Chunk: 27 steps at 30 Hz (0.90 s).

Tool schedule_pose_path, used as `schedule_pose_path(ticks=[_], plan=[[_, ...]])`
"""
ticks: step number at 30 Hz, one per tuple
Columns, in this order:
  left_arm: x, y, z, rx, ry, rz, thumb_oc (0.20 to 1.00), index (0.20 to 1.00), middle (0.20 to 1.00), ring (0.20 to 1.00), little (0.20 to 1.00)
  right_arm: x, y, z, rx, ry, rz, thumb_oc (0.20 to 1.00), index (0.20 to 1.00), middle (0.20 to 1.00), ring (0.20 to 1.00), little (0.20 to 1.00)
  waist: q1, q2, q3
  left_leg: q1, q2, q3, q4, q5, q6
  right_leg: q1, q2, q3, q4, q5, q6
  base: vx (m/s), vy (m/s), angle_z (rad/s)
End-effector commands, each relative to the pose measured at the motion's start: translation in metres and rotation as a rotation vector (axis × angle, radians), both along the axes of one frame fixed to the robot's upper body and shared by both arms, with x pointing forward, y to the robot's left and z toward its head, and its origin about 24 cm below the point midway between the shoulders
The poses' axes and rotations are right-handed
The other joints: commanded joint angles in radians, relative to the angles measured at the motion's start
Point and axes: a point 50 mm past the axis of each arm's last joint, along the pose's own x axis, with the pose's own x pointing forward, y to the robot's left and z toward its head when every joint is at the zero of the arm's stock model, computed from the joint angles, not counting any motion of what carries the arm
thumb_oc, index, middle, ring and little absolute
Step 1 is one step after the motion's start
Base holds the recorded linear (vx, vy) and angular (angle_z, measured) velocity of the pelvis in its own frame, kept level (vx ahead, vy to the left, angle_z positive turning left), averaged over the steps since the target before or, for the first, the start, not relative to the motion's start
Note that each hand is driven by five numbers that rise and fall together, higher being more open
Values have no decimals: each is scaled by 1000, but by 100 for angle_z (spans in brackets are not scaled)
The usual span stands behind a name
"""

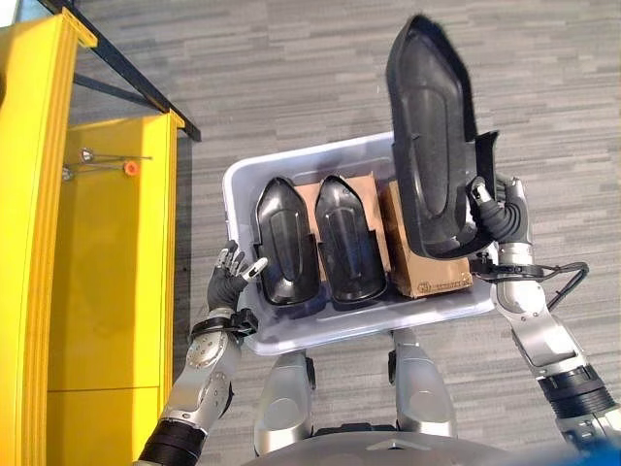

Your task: Move parts from the plastic box to the shelf.

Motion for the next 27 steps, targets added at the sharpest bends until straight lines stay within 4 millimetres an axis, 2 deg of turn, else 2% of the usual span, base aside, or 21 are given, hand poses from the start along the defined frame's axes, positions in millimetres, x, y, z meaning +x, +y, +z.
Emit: schedule_pose_path(ticks=[1,4,6,7,9,10,12,14,15,18,19,20,21,22,23,24,25,27], plan=[[-13,17,0,62,-2,34,1000,1000,1000,1000,1000,-6,8,20,62,-106,84,200,200,200,200,200,20,-25,-84,57,86,-28,95,-87,-24,-18,-45,-49,145,-97,35,0,0,0],[-15,18,0,59,-2,42,1000,1000,1000,1000,1000,-6,8,18,57,-98,86,200,200,200,200,200,22,-24,-89,68,92,-31,92,-87,-23,-13,-38,-51,155,-106,34,14,-26,-1],[-27,26,-7,28,27,109,1000,1000,1000,1000,1000,-9,8,6,84,-31,101,200,200,200,200,200,38,-17,-114,117,119,-36,79,-78,-23,26,-9,-60,184,-143,25,43,-149,-3],[-38,32,-14,10,58,163,1000,1000,1000,1000,1000,-9,9,4,95,-9,122,200,200,200,200,200,56,-5,-136,128,140,-59,79,-45,-32,53,16,-75,199,-175,13,11,-178,4],[-46,34,-19,-3,84,189,1000,1000,1000,1000,1000,-9,9,4,92,1,132,200,200,200,200,200,69,7,-147,139,160,-80,63,-6,-44,77,35,-94,202,-192,0,-30,-175,30],[-50,33,-24,-19,99,202,1000,1000,1000,1000,1000,-7,8,4,89,5,130,200,200,200,200,200,85,14,-158,131,169,-101,51,34,-54,95,50,-112,190,-198,-12,-46,-123,44],[-49,32,-25,-29,101,204,1000,1000,1000,1000,1000,-6,6,4,84,3,123,200,200,200,200,200,89,20,-160,119,170,-116,44,57,-62,103,56,-128,180,-200,-19,-93,-107,51],[-44,22,-31,-57,117,177,1000,1000,1000,1000,1000,-6,-6,3,74,-1,62,200,200,200,200,200,91,23,-161,68,155,-81,19,111,-66,130,50,-203,166,-217,-40,-131,-103,60],[-44,22,-31,-57,117,176,1000,1000,1000,1000,1000,-6,-6,3,74,-2,61,200,200,200,200,200,89,23,-163,63,155,-84,19,114,-65,127,50,-205,164,-214,-40,-83,-30,114],[-42,15,-35,-54,131,141,1000,1000,1000,1000,1000,-10,-16,-4,68,27,7,200,200,200,200,200,75,6,-156,58,143,25,55,72,-38,139,23,-264,176,-211,-47,-127,1,157],[-38,12,-33,-46,126,110,1000,1000,1000,1000,1000,-19,-24,-12,61,58,-30,200,200,200,200,200,51,0,-166,83,184,122,93,45,-41,144,-21,-353,182,-200,-43,-169,78,114],[-38,12,-33,-46,127,110,1000,1000,1000,1000,1000,-19,-24,-12,61,59,-31,200,200,200,200,200,50,1,-166,83,184,121,92,46,-41,146,-21,-354,182,-200,-43,-51,281,220],[-34,9,-31,-30,116,79,1000,1000,1000,1000,1000,-25,-28,-14,70,72,-44,200,200,200,200,200,35,18,-197,128,201,174,47,32,-63,173,-66,-413,180,-196,-9,132,330,189],[-33,10,-28,-21,104,76,1000,1000,1000,1000,1000,-28,-27,-15,69,78,-43,200,200,200,200,200,34,21,-208,130,179,176,48,10,-54,189,-97,-430,183,-173,6,132,331,208],[-33,10,-28,-21,104,76,1000,1000,1000,1000,1000,-28,-27,-15,69,79,-43,200,200,200,200,200,34,21,-208,129,178,176,49,10,-54,189,-97,-430,183,-173,6,89,240,94],[-34,11,-27,-19,101,81,1000,1000,1000,1000,1000,-28,-25,-16,85,80,-33,200,200,200,200,200,42,18,-210,127,161,169,64,-17,-45,204,-120,-437,176,-162,16,123,389,81],[-35,20,-21,19,83,100,1000,1000,1000,1000,1000,-28,-18,-16,110,81,-6,200,200,200,200,200,67,-14,-208,95,108,169,129,-76,-22,242,-193,-470,164,-115,48,124,393,53],[-36,22,-21,28,88,106,1000,1000,1000,1000,1000,-27,-16,-16,110,86,4,200,200,200,200,200,76,-25,-207,89,91,166,142,-91,-13,251,-210,-476,160,-99,58,42,267,48]])
